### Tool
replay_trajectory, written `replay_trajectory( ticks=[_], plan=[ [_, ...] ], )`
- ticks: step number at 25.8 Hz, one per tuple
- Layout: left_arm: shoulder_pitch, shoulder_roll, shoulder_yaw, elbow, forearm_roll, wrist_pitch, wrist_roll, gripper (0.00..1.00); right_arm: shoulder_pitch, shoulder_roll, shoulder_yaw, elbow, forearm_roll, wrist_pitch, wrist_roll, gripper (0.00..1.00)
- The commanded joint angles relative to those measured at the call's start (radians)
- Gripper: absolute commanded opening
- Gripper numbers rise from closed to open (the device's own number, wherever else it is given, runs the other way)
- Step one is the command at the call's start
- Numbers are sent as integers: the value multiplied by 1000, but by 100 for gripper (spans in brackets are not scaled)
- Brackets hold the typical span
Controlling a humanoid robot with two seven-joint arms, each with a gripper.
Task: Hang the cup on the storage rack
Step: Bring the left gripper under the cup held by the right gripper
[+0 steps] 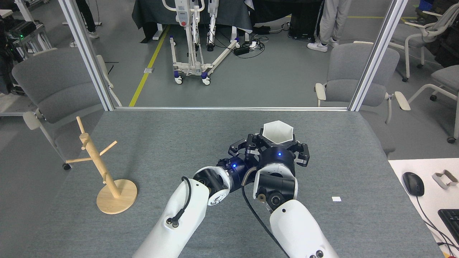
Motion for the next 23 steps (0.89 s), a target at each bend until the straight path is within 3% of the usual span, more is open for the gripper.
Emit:
replay_trajectory(
  ticks=[1,4,11,14,21,23],
  plan=[
    [-9,-1,-1,15,70,27,-33,99,0,1,0,13,0,0,-1,6],
    [-9,1,-3,12,131,30,-45,99,0,4,0,15,0,2,-1,6],
    [-14,-1,-9,8,135,58,-51,98,0,15,21,15,2,6,-3,6],
    [-19,-1,-15,12,137,70,-50,94,2,22,44,13,2,11,-3,6],
    [-19,-1,-15,14,135,69,-50,71,11,42,57,15,2,11,-3,5],
    [-19,-1,-16,14,135,64,-51,59,16,49,63,15,2,11,-3,5]
  ],
)
